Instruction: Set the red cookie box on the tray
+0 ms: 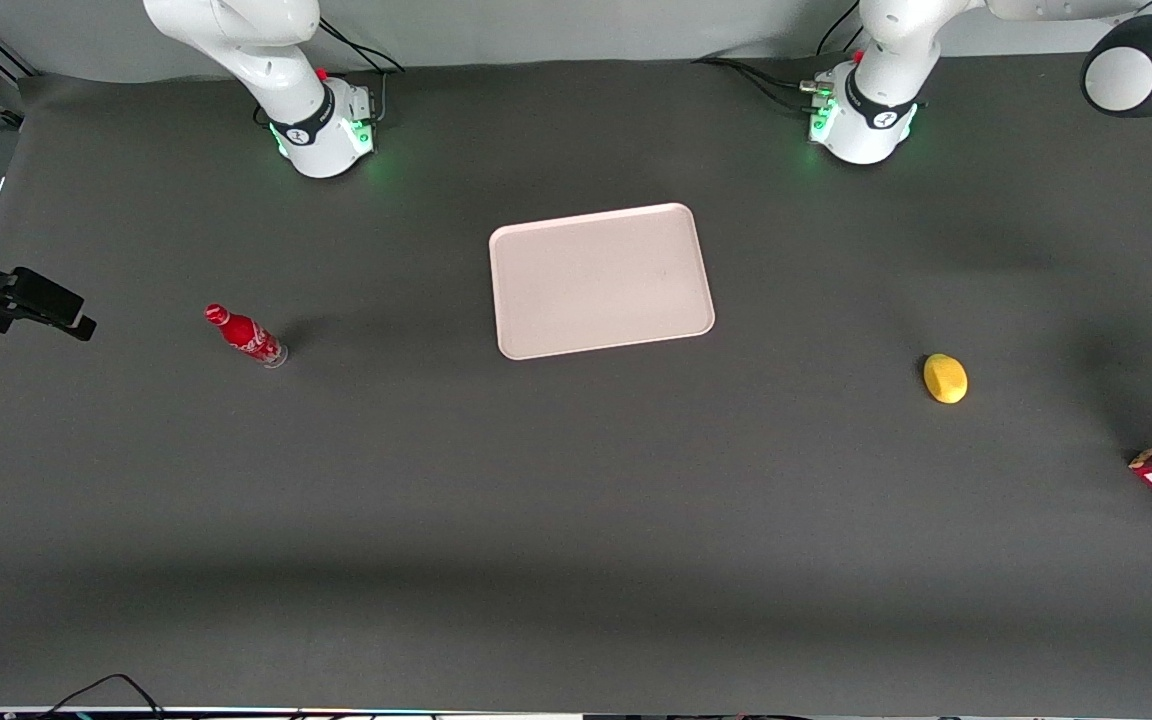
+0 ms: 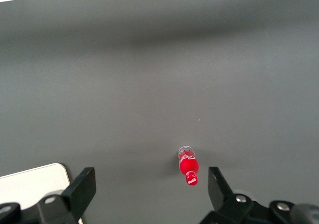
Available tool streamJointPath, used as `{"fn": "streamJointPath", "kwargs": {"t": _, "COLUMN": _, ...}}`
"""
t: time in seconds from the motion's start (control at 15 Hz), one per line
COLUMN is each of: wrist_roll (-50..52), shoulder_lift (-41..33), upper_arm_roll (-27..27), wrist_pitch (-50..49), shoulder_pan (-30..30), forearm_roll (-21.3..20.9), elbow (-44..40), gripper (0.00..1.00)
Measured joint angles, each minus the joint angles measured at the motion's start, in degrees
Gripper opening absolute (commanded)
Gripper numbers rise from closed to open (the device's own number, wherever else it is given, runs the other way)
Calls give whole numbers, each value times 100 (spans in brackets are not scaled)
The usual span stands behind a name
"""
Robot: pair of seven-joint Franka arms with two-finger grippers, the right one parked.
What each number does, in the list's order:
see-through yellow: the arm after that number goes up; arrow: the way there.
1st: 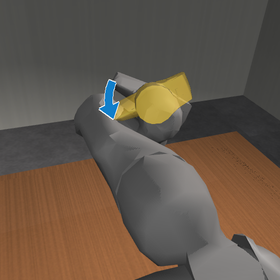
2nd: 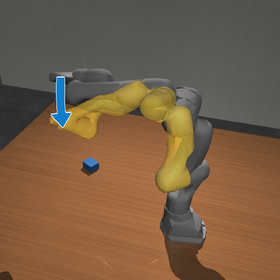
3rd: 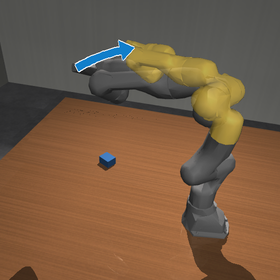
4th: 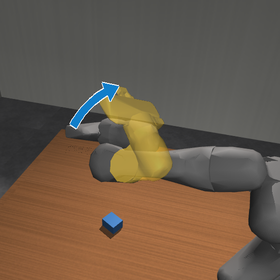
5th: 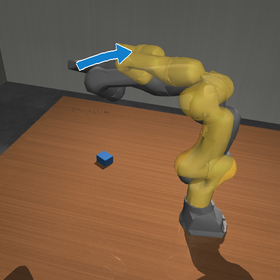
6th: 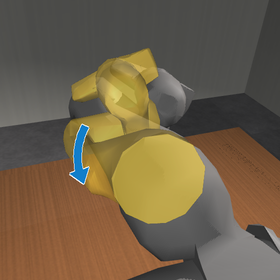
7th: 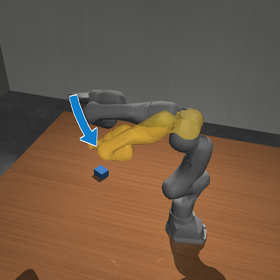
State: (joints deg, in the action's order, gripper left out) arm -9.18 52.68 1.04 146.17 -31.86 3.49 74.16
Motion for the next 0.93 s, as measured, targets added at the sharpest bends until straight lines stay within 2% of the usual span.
{"fn": "streamJointPath", "kwargs": {"t": 0.13, "wrist_roll": 0, "shoulder_lift": 165, "upper_arm_roll": 0, "wrist_pitch": 173, "shoulder_pan": -1, "forearm_roll": 2, "elbow": -65, "gripper": 100}}
{"fn": "streamJointPath", "kwargs": {"t": 0.2, "wrist_roll": 0, "shoulder_lift": 242, "upper_arm_roll": 1, "wrist_pitch": 233, "shoulder_pan": -2, "forearm_roll": 3, "elbow": -108, "gripper": 96}}
{"fn": "streamJointPath", "kwargs": {"t": 0.27, "wrist_roll": 0, "shoulder_lift": 302, "upper_arm_roll": 1, "wrist_pitch": 269, "shoulder_pan": -2, "forearm_roll": 4, "elbow": -160, "gripper": 88}}
{"fn": "streamJointPath", "kwargs": {"t": 0.33, "wrist_roll": 0, "shoulder_lift": 340, "upper_arm_roll": 5, "wrist_pitch": 289, "shoulder_pan": -2, "forearm_roll": 5, "elbow": -201, "gripper": 67}}
{"fn": "streamJointPath", "kwargs": {"t": 0.4, "wrist_roll": 0, "shoulder_lift": 352, "upper_arm_roll": 17, "wrist_pitch": 292, "shoulder_pan": -2, "forearm_roll": 5, "elbow": -226, "gripper": 60}}
{"fn": "streamJointPath", "kwargs": {"t": 0.53, "wrist_roll": -4, "shoulder_lift": 354, "upper_arm_roll": 52, "wrist_pitch": 292, "shoulder_pan": 0, "forearm_roll": 5, "elbow": -263, "gripper": 36}}
{"fn": "streamJointPath", "kwargs": {"t": 0.67, "wrist_roll": -46, "shoulder_lift": 355, "upper_arm_roll": 75, "wrist_pitch": 292, "shoulder_pan": 7, "forearm_roll": 1, "elbow": -278, "gripper": 20}}
{"fn": "streamJointPath", "kwargs": {"t": 0.73, "wrist_roll": -134, "shoulder_lift": 355, "upper_arm_roll": 79, "wrist_pitch": 297, "shoulder_pan": 13, "forearm_roll": 0, "elbow": -279, "gripper": 4}}
{"fn": "streamJointPath", "kwargs": {"t": 0.8, "wrist_roll": -261, "shoulder_lift": 355, "upper_arm_roll": 81, "wrist_pitch": 321, "shoulder_pan": 19, "forearm_roll": -1, "elbow": -279, "gripper": 0}}
{"fn": "streamJointPath", "kwargs": {"t": 0.93, "wrist_roll": -599, "shoulder_lift": 355, "upper_arm_roll": 85, "wrist_pitch": 414, "shoulder_pan": 27, "forearm_roll": -5, "elbow": -279, "gripper": 0}}
